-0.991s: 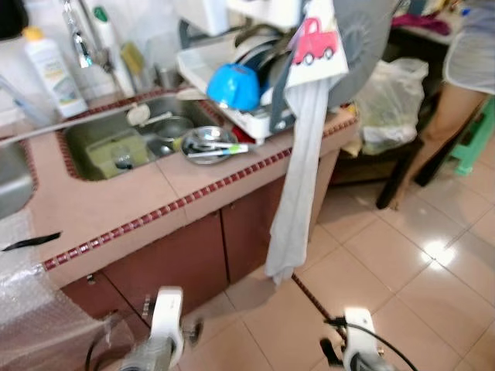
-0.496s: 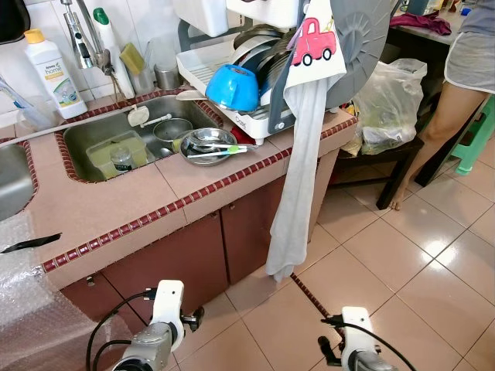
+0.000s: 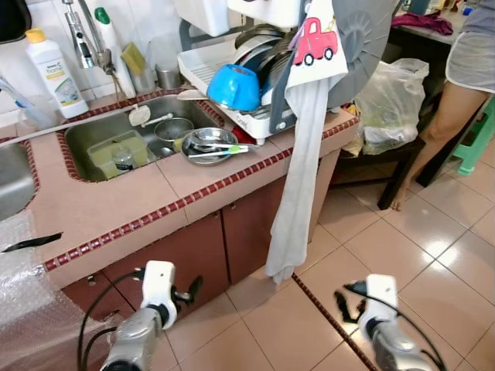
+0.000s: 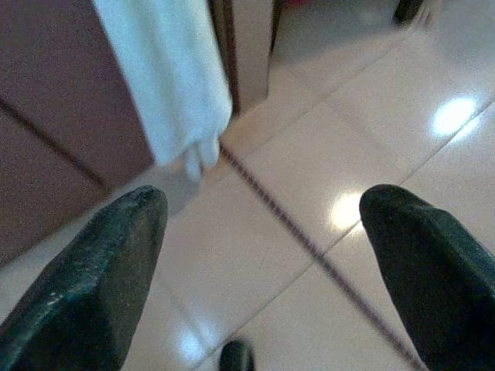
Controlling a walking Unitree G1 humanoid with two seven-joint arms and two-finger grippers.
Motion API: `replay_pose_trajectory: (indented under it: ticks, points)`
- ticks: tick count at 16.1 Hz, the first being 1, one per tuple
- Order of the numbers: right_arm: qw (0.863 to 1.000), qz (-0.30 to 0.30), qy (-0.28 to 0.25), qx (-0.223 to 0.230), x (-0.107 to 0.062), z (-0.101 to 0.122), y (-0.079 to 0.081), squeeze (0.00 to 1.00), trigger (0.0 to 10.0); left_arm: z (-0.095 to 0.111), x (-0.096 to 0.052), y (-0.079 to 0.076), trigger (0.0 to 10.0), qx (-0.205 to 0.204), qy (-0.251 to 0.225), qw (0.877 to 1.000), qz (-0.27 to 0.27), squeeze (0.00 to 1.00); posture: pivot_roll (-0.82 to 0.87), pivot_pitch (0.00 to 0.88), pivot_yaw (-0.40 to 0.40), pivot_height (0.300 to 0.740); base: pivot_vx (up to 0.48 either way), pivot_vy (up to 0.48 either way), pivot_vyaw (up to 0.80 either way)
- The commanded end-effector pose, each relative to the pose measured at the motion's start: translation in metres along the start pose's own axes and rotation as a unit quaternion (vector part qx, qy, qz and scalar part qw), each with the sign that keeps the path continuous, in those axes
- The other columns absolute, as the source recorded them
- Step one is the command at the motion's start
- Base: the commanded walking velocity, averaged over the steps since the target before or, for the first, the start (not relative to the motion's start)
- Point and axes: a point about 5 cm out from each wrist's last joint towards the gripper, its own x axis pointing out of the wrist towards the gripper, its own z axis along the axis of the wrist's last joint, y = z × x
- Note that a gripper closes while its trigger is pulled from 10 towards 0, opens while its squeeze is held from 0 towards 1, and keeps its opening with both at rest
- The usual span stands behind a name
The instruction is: Kitchen organization
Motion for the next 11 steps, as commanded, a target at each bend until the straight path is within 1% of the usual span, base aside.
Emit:
replay_pose_trajectory:
  ticks: [1, 2, 3, 4, 5, 6, 7, 8, 9, 10, 11]
  points:
    - [1.0, 0.009, -0.016, 0.003, -0.002, 0.003, -0.001, 0.0, 10.0, -0.001, -0.005, 0.003, 10.0, 0.0, -0.007, 1.0, -0.002, 0.0, -0.01, 0.0, 0.083, 0.74, 0.0, 0.0, 0.0]
    - [0.999, 0.012, -0.034, -0.002, -0.005, 0.005, -0.004, 0.0, 10.0, -0.001, -0.011, 0.004, 10.0, -0.002, -0.02, 1.0, -0.006, 0.0, -0.01, 0.0, 0.082, 0.74, 0.0, 0.0, 0.0]
    - [0.998, 0.009, -0.057, -0.013, -0.01, 0.01, -0.007, 0.0, 10.0, -0.001, -0.018, 0.005, 10.0, 0.012, -0.029, 0.999, -0.009, 0.0, -0.01, 0.0, 0.082, 0.74, 0.0, 0.0, 0.0]
    - [0.997, 0.008, -0.078, -0.019, -0.014, 0.015, -0.008, 0.0, 10.0, -0.003, -0.023, 0.01, 10.0, 0.038, -0.029, 0.999, -0.003, 0.0, 0.0, 0.0, 0.083, 0.74, 0.0, 0.0, 0.0]
    - [0.995, 0.007, -0.102, -0.02, -0.021, 0.024, -0.01, 0.0, 10.0, -0.003, -0.027, 0.021, 10.0, 0.022, -0.035, 0.999, 0.024, 0.0, 0.01, 0.0, 0.078, 0.74, 0.0, 0.0, 0.0]
    - [0.993, 0.008, -0.118, -0.026, -0.025, 0.03, -0.011, 0.0, 10.0, 0.001, -0.03, 0.026, 10.0, 0.015, -0.047, 0.998, 0.035, 0.0, 0.01, 0.0, 0.076, 0.74, 0.0, 0.0, 0.0]
    - [0.991, 0.014, -0.132, -0.021, -0.03, 0.036, -0.01, 0.0, 10.0, 0.012, -0.031, 0.029, 10.0, 0.017, -0.076, 0.996, 0.034, 0.0, 0.01, 0.0, 0.077, 0.74, 0.0, 0.0, 0.0]
    - [0.987, 0.029, -0.154, -0.027, -0.039, 0.046, -0.006, 0.0, 10.0, 0.035, -0.035, 0.028, 10.0, 0.025, -0.125, 0.991, 0.04, 0.0, 0.02, 0.0, 0.076, 0.74, 0.0, 0.0, 0.0]
    - [0.985, 0.031, -0.167, -0.032, -0.044, 0.05, -0.004, 0.0, 10.0, 0.045, -0.035, 0.026, 10.0, 0.031, -0.14, 0.989, 0.044, 0.0, 0.02, 0.0, 0.076, 0.74, 0.0, 0.0, 0.0]
    - [0.983, 0.033, -0.176, -0.036, -0.048, 0.055, -0.001, 0.0, 10.0, 0.058, -0.036, 0.022, 10.0, 0.047, -0.158, 0.985, 0.049, 0.0, 0.02, 0.0, 0.079, 0.74, 0.0, 0.0, 0.0]
    - [0.981, 0.038, -0.187, -0.032, -0.052, 0.062, 0.003, 0.0, 10.0, 0.077, -0.043, 0.02, 10.0, 0.094, -0.188, 0.976, 0.065, 0.0, 0.02, 0.0, 0.083, 0.74, 0.0, 0.0, 0.0]
